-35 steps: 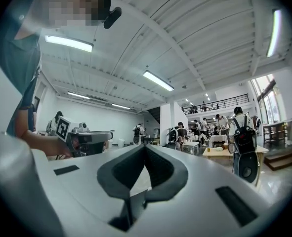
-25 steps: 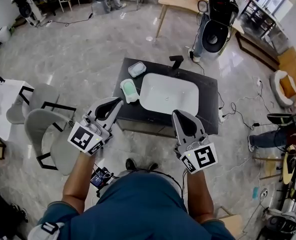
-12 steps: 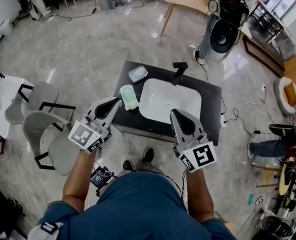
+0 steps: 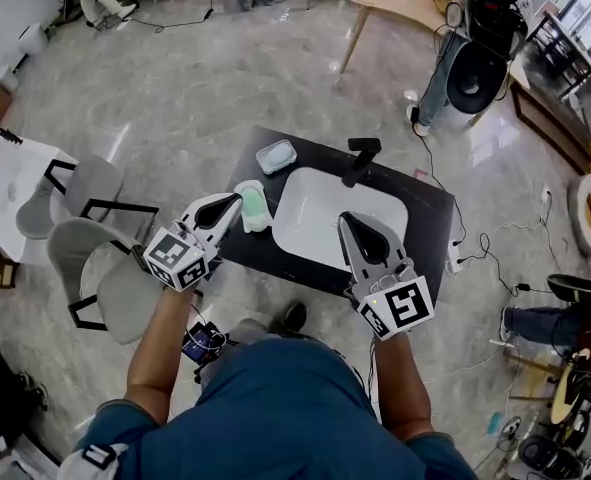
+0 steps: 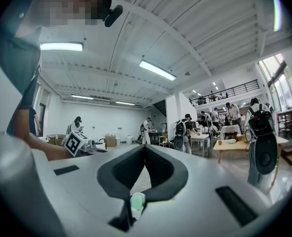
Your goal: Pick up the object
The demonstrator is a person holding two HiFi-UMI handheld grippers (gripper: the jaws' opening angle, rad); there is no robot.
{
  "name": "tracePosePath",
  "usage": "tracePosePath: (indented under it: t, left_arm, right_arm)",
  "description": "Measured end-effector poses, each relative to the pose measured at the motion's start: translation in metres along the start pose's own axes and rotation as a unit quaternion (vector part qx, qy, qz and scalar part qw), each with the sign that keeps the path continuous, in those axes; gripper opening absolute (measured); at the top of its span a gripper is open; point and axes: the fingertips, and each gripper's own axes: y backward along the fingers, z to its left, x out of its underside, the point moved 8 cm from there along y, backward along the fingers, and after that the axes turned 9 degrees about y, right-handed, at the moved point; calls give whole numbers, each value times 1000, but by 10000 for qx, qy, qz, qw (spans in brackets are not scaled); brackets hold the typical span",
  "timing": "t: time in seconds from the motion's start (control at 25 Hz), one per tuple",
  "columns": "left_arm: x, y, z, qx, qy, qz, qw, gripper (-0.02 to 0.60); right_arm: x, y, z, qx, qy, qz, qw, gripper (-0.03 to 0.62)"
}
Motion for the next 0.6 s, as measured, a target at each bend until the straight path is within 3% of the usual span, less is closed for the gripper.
tracePosePath:
  t: [0.16, 0.28, 0.36, 0.48, 0.6]
  left_arm:
    - [28, -17, 21, -94, 398, 447, 9982, 30]
    - [55, -28, 42, -243, 808, 807, 9932, 116]
    - [74, -34, 60, -422, 1174, 984, 9873, 222]
    - [109, -40, 88, -641, 1754, 1321, 9735, 345]
    - [148, -44, 118, -773, 2528, 1642, 9504, 415]
  right_arm:
    - [6, -5, -17, -41, -98, 25, 9999, 14]
    - [10, -8, -25, -22, -127, 56, 9999, 14]
    - [11, -12, -31, 39, -124, 82, 9999, 14]
    - [11, -18, -39, 152, -151, 125, 9997, 14]
    - [13, -25, -40, 190, -135, 189, 9995, 13]
